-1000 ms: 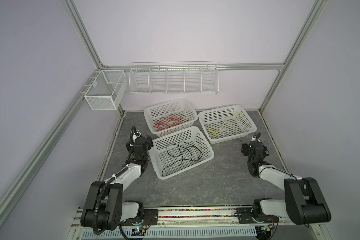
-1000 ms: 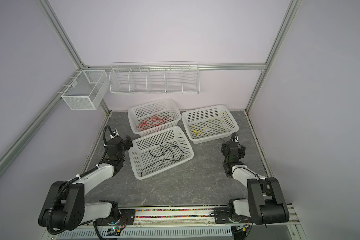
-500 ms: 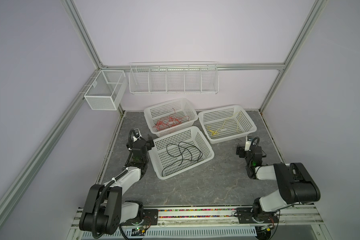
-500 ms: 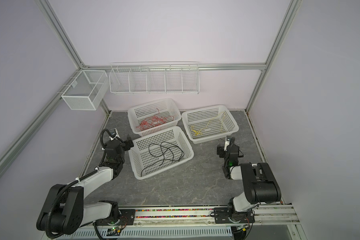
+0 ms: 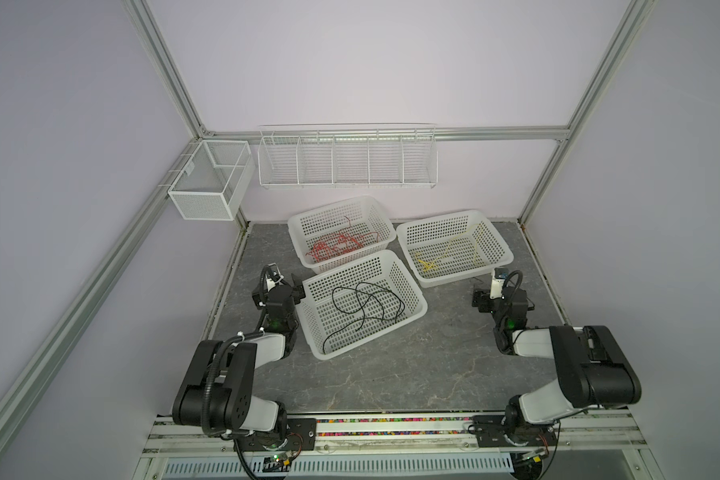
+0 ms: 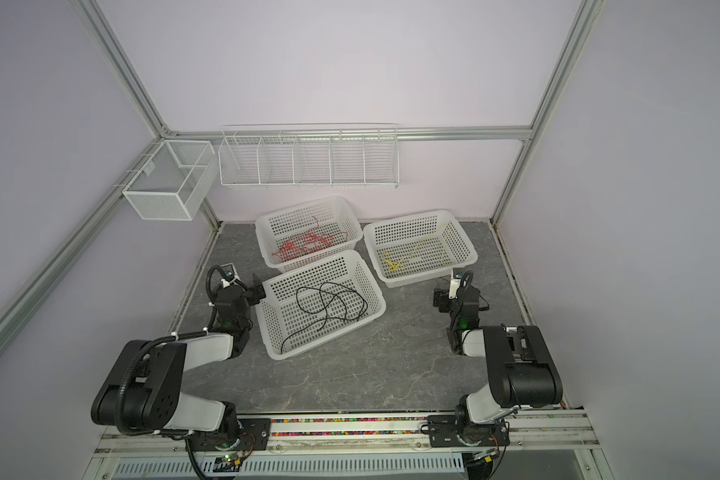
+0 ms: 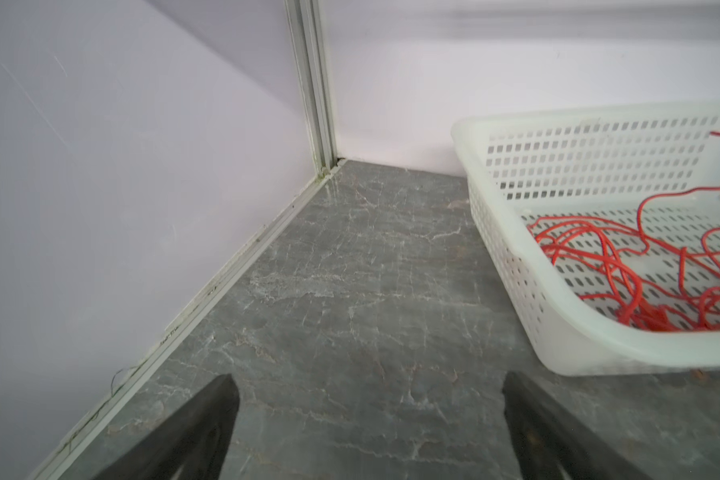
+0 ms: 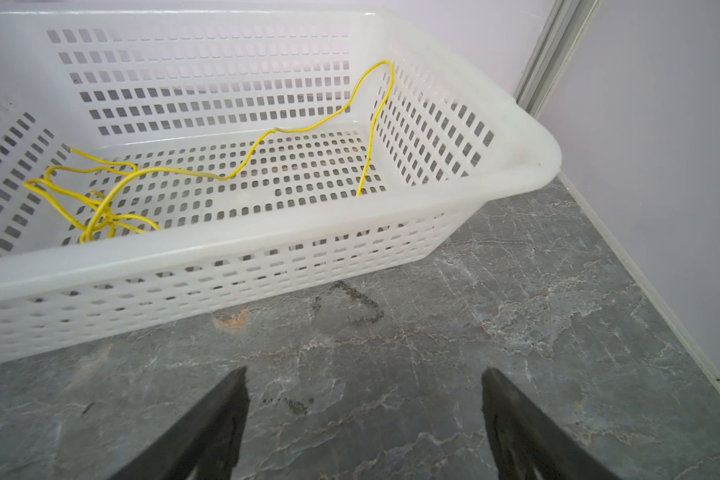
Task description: Untangle the cables
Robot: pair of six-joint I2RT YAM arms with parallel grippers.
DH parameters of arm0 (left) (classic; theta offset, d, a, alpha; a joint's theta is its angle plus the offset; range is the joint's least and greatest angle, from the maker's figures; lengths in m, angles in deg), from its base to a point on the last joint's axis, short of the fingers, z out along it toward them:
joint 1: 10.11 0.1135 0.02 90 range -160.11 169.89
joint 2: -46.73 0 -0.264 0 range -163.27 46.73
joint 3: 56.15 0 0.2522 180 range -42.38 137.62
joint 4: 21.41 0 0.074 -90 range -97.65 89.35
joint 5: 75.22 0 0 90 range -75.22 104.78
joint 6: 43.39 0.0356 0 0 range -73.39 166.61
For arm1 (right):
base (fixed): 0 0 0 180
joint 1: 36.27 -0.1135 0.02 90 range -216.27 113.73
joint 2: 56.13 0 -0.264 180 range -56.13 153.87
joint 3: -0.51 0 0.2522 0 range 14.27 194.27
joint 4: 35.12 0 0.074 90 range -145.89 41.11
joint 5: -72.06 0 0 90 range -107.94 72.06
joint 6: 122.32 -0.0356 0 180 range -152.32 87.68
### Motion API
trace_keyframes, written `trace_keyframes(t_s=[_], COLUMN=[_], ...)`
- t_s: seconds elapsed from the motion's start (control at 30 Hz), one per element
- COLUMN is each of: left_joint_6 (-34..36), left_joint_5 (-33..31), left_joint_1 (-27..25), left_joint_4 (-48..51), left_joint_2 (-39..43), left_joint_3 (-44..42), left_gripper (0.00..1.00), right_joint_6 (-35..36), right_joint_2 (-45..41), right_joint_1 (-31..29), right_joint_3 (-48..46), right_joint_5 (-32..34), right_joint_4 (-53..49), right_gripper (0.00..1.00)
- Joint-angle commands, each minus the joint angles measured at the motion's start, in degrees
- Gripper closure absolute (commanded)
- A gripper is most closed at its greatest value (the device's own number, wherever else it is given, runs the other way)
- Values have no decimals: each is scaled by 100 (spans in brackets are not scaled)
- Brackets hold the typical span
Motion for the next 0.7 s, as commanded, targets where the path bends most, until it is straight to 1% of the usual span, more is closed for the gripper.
trace_keyframes(t_s=[0.0,0.03,0.07,0.13,0.17,0.2,0.23,0.33,0.67], left_joint_6=[31,-103,-103,56,68,-2,-36,42,28], left_joint_5=[45,-13,31,61,55,53,39,62,64], left_joint_1=[112,134,164,170,171,175,175,175,175], left_joint_4=[-148,342,206,-564,-564,-274,-194,-464,-427], left_joint_2=[-222,-115,-157,-388,-388,-302,-283,-366,-348], left_joint_3=[-82,82,53,-130,-135,-78,-51,-109,-101], left_gripper=[1,0,1,1,1,1,1,1,1], right_joint_6=[54,56,60,60,61,61,61,62,45], right_joint_2=[-40,-42,-44,-44,-44,-43,-40,-43,-40], right_joint_1=[40,34,33,34,36,37,33,36,54], right_joint_3=[77,75,72,73,73,75,80,81,90], right_joint_5=[-87,-87,-87,-87,-89,-88,-88,-87,-140], right_joint_4=[-8,-14,-8,-10,-8,-16,-14,-10,-34], right_gripper=[11,11,11,11,11,11,11,11,11])
